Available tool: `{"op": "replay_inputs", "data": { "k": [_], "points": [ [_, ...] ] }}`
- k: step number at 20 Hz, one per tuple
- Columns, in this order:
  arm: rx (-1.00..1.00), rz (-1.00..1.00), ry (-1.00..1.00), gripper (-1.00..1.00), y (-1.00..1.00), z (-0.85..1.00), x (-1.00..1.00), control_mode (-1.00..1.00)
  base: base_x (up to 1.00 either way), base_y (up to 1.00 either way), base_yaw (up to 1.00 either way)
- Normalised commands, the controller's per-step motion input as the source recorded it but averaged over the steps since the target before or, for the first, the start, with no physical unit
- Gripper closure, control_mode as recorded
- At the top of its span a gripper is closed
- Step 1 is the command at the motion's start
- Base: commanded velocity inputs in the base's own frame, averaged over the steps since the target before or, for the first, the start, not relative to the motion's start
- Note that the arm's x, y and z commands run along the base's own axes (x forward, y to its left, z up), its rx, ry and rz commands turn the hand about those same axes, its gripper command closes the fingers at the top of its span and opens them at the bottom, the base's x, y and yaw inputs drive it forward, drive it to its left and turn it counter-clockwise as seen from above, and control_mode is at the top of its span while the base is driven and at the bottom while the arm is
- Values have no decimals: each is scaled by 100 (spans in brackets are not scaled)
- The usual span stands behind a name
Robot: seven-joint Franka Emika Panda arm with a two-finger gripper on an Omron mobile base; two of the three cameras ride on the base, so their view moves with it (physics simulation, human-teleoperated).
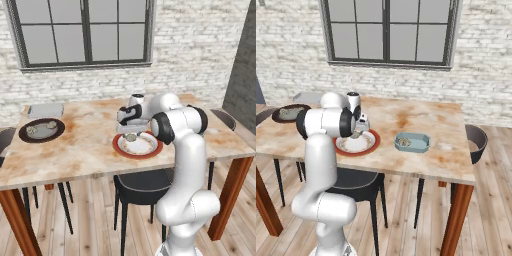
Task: Place two dumplings into each of the tupperware containers and then place the containers in the fridge.
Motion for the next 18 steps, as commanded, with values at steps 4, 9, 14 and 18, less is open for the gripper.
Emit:
{"op": "replay_inputs", "data": {
  "k": [4,9,14,18],
  "points": [
    [0,0,0,-100,-6,-21,0,-100,0,0,0],
    [0,0,0,-100,0,-18,2,-100,0,0,0],
    [0,0,0,100,0,-8,0,-100,0,0,0],
    [0,0,0,100,-1,0,0,-100,0,0,0]
  ]
}}
